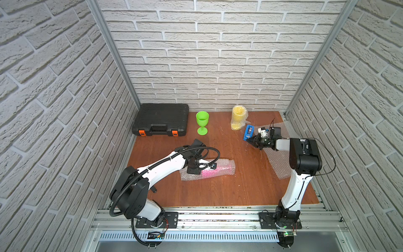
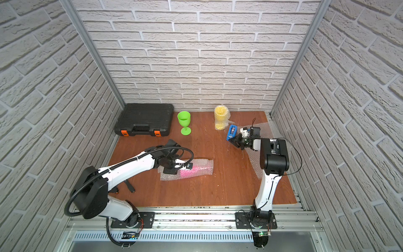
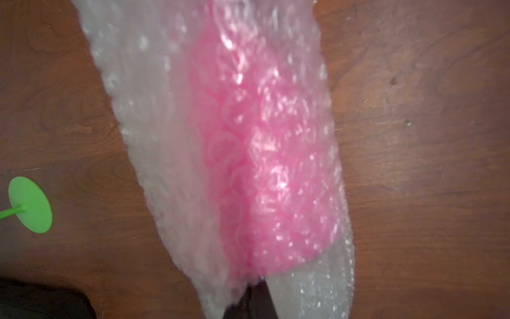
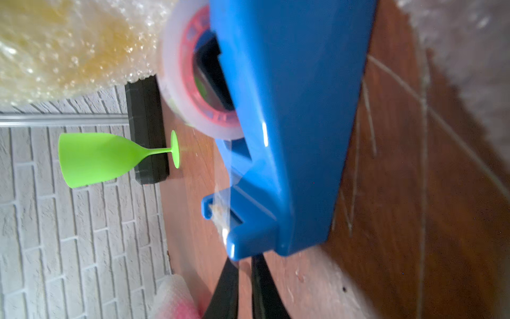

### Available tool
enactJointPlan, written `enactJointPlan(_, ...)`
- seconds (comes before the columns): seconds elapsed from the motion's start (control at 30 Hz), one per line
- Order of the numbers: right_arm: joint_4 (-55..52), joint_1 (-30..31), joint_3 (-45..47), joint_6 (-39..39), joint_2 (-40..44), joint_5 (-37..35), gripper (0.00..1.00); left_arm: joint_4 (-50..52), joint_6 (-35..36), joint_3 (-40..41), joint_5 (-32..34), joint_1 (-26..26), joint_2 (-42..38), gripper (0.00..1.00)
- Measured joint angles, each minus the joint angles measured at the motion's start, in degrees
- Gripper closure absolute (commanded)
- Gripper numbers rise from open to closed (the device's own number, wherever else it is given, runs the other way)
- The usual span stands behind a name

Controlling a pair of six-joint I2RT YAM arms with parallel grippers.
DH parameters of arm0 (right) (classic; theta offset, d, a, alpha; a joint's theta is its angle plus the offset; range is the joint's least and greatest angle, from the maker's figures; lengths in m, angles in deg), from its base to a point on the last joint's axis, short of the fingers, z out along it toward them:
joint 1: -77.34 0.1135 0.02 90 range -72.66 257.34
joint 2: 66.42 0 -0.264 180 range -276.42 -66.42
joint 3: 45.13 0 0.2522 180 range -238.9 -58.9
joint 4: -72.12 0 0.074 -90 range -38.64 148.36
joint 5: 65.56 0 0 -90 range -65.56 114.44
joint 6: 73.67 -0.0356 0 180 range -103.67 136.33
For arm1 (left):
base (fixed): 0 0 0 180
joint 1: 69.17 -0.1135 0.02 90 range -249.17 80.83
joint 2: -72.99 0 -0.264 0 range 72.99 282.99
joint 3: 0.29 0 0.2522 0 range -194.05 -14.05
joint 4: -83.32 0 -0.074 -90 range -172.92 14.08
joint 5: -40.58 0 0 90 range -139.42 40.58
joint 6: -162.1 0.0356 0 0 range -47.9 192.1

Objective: Wrap wine glasses in bubble wrap
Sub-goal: Tear off the tape using the Tape Cutter.

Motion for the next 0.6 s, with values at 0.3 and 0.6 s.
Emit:
enactJointPlan(0.3,-10.3,2.3,-3.7,1.8,1.1,-8.6,0.97,0.0,0.0,0.0,0.0,0.0,0.1,1.00)
enactJointPlan(0.6,-11.3,4.3,-3.0,1.4,2.7,-15.6,0.97,0.1,0.0,0.0,0.0,0.3,0.1,1.00)
